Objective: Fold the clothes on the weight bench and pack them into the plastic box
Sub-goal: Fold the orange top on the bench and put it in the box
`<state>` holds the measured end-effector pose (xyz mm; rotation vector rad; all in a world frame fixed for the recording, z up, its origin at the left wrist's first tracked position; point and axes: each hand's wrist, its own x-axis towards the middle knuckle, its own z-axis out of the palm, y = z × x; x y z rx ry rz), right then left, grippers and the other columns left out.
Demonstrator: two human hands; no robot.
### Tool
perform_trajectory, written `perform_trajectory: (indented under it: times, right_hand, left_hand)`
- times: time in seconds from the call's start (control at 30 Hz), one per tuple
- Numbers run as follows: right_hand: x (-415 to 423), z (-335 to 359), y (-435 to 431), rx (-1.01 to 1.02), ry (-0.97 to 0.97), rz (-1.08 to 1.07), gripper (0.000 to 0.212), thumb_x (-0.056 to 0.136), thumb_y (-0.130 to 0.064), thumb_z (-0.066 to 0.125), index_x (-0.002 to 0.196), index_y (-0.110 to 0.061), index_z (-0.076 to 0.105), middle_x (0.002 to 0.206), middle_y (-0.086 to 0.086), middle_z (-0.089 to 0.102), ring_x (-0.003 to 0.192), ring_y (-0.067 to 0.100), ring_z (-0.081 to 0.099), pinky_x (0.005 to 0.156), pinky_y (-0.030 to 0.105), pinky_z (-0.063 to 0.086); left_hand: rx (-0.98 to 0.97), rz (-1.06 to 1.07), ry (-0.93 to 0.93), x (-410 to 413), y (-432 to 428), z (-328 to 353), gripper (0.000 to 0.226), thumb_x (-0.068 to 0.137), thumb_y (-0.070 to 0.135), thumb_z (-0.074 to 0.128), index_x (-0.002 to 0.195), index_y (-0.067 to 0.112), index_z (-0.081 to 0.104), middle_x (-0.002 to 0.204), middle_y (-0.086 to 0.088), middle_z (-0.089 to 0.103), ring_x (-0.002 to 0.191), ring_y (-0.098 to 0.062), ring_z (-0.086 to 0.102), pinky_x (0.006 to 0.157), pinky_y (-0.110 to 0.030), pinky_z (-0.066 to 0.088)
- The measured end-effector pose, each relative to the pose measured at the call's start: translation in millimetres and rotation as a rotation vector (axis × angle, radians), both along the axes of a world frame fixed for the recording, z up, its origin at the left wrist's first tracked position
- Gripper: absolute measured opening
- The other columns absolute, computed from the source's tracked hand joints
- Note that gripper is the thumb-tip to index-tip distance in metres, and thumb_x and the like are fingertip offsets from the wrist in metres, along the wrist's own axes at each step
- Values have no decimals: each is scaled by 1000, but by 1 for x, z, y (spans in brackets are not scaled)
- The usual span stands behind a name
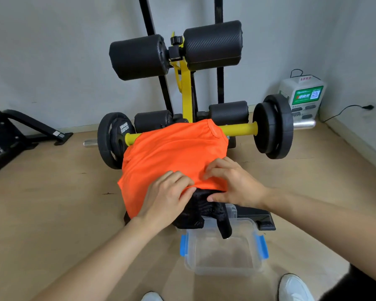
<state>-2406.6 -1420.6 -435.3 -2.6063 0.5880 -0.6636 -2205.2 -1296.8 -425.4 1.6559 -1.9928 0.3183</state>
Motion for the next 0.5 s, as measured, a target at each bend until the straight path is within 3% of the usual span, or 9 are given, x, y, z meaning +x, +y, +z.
perform_trajectory:
  times: [0.1, 0.2, 0.27, 0.4, 0.5]
  right_hand:
    - [3, 2, -2, 25, -73, -88, 48, 72, -36, 84, 114, -25, 66, 111, -9, 57, 104, 15, 51, 95, 30, 42]
    - [4, 8, -12, 66, -172, -153, 32, 77, -11, 77, 107, -19, 68, 101, -3, 63, 91, 10, 55, 86, 27, 47]
    - [1, 11, -22, 109, -195, -204, 33, 77, -1, 69, 104, -19, 69, 99, -3, 63, 87, 9, 58, 82, 26, 49]
    - [-4, 18, -23, 285, -205, -212, 26, 77, -27, 80, 100, -20, 69, 98, -8, 63, 86, 3, 59, 76, 19, 44]
    - [9, 18, -7, 235, -246, -220, 47, 66, -52, 81, 100, -25, 64, 97, -13, 58, 89, 5, 55, 78, 20, 45]
  left_hand:
    - [-14, 38, 228, -1, -4, 16, 7, 93, 29, 67, 88, 24, 66, 83, 15, 65, 79, -5, 59, 70, -34, 51]
    - [-38, 66, 378, 1, -11, 27, 7, 92, 29, 69, 86, 25, 67, 82, 17, 68, 79, -4, 62, 74, -34, 53]
    - [-55, 87, 464, 4, -16, 32, 9, 92, 32, 66, 87, 25, 67, 82, 17, 69, 80, -4, 64, 75, -34, 54]
    - [-33, 82, 626, 7, -23, 36, 7, 94, 23, 68, 87, 25, 67, 83, 16, 69, 81, -7, 64, 77, -32, 53]
    - [-3, 57, 654, 7, -25, 38, 10, 93, 21, 69, 86, 28, 67, 86, 19, 69, 80, -8, 64, 77, -30, 52]
